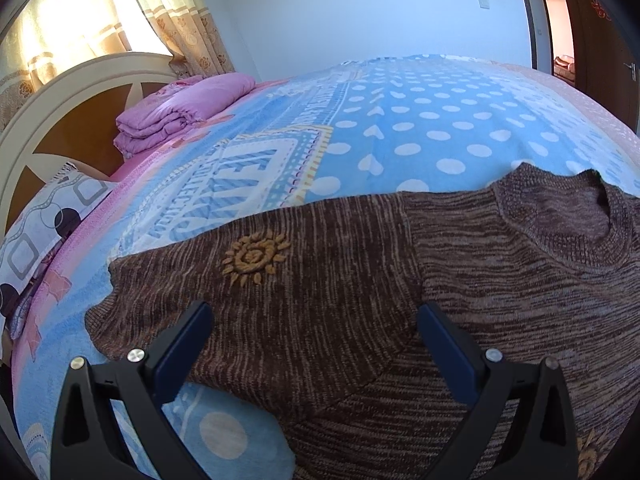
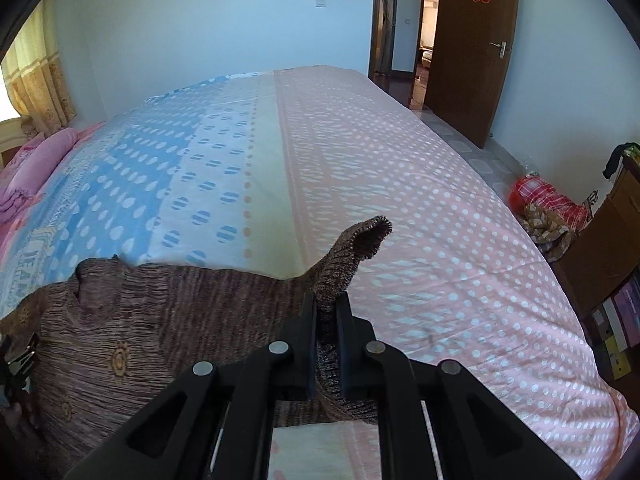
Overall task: Fold small clothes
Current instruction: 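Fold the sleeve across the sweater body with the right gripper and release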
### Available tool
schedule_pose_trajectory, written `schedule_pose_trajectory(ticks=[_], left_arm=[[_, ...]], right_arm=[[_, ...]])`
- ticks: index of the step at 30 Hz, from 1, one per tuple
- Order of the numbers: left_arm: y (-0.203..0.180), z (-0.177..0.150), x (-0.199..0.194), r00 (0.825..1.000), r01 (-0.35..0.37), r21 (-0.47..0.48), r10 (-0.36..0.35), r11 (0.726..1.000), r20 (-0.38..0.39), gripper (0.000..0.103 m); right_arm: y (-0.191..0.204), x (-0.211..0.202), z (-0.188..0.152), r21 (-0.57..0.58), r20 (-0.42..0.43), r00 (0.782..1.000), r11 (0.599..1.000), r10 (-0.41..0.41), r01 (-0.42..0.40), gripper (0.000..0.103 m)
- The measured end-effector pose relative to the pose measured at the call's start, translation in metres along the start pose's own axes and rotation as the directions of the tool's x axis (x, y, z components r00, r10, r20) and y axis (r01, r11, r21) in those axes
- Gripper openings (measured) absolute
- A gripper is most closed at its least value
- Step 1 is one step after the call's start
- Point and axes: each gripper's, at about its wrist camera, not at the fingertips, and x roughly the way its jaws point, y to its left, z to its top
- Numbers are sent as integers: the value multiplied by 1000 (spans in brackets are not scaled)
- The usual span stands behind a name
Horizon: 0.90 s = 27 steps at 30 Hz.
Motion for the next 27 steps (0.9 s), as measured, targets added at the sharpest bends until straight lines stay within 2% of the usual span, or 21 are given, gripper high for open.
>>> schedule_pose_trajectory(ticks=[11, 18, 20, 23, 25, 27], left_arm=[[11, -2, -1, 999, 47, -59, -47, 997, 11, 103], [13, -3, 0, 998, 58, -67, -58, 996, 8, 103], [13, -3, 1, 998, 57, -63, -57, 996, 8, 103], [13, -4, 4, 998, 59, -64, -60, 996, -5, 103], [15, -4, 7, 998, 62, -75, -63, 995, -20, 103], [16, -4, 9, 997, 66, -88, -69, 994, -33, 103]], right_arm=[[112, -21, 3, -124, -30, 992, 985, 120, -123, 6], [198, 14, -22, -161, -83, 971, 959, 223, -234, 6], [220, 36, -36, -145, -118, 954, 946, 274, -290, 7], [245, 68, -61, -128, -201, 913, 914, 356, -385, 13], [249, 76, -80, -102, -258, 880, 894, 399, -436, 27], [240, 70, -94, -92, -266, 861, 878, 433, -470, 39]])
